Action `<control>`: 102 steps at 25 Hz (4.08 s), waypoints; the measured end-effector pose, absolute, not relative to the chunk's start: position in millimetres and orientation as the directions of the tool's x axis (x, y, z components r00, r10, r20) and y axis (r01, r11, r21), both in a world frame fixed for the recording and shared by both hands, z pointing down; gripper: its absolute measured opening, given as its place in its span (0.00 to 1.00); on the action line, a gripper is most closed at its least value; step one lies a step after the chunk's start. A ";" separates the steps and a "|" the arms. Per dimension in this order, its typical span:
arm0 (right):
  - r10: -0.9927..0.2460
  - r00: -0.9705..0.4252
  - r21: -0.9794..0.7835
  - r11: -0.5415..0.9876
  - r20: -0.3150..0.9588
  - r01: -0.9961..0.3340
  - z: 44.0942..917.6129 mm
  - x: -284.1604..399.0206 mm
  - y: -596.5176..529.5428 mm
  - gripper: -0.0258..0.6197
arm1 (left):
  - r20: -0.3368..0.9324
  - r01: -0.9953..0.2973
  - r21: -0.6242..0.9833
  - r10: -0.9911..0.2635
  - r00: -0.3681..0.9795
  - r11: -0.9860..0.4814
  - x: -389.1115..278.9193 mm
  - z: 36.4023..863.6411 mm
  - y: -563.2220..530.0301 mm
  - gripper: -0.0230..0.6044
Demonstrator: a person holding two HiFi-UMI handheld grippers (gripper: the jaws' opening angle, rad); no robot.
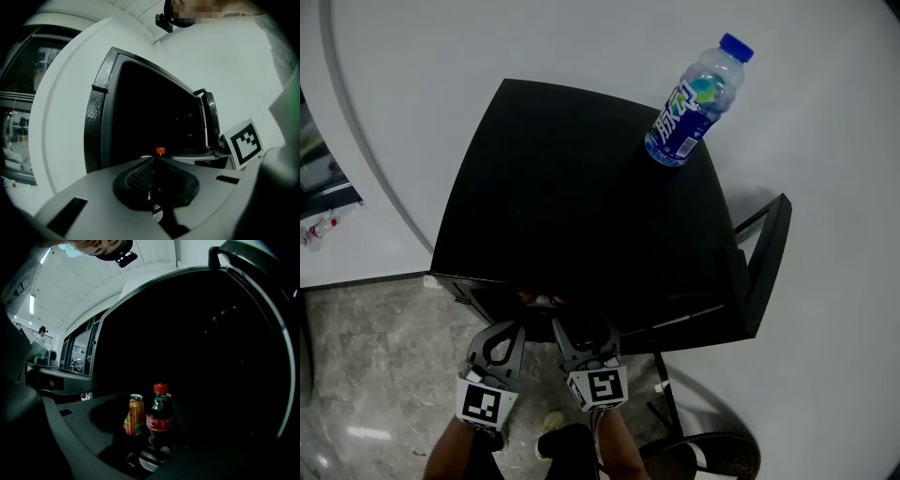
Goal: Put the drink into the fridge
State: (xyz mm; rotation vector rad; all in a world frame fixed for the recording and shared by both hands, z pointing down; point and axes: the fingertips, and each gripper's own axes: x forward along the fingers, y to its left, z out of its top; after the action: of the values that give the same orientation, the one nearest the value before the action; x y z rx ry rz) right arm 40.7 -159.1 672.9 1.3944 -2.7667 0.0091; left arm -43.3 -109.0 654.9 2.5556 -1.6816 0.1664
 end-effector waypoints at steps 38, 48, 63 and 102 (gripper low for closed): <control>-0.860 -0.506 -0.049 0.504 0.060 -0.862 417.1 67.6 -41.1 0.20 | 0.111 -0.866 -0.028 -0.863 0.493 -0.499 -14.4 409.6 -36.6 0.04; -0.868 -0.495 -0.031 0.494 0.040 -0.869 375.7 71.4 -29.8 0.13 | 0.087 -0.868 -0.038 -0.867 0.490 -0.494 -23.2 373.8 -21.1 0.04; -0.877 -0.478 -0.042 0.477 0.049 -0.878 377.9 71.7 -19.1 0.08 | 0.111 -0.867 -0.006 -0.862 0.495 -0.498 -27.2 380.1 -16.3 0.04; -0.950 -0.313 0.013 0.313 0.000 -0.950 354.0 54.9 -74.7 0.09 | 0.065 -0.808 -0.008 -0.806 0.588 -0.590 -73.1 357.6 -83.0 0.04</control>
State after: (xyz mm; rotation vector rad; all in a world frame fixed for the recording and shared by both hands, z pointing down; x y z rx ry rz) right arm 54.9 -74.7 354.0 1.8365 -2.5399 -0.0165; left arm -73.1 -83.0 357.6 2.7797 -1.4125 0.0961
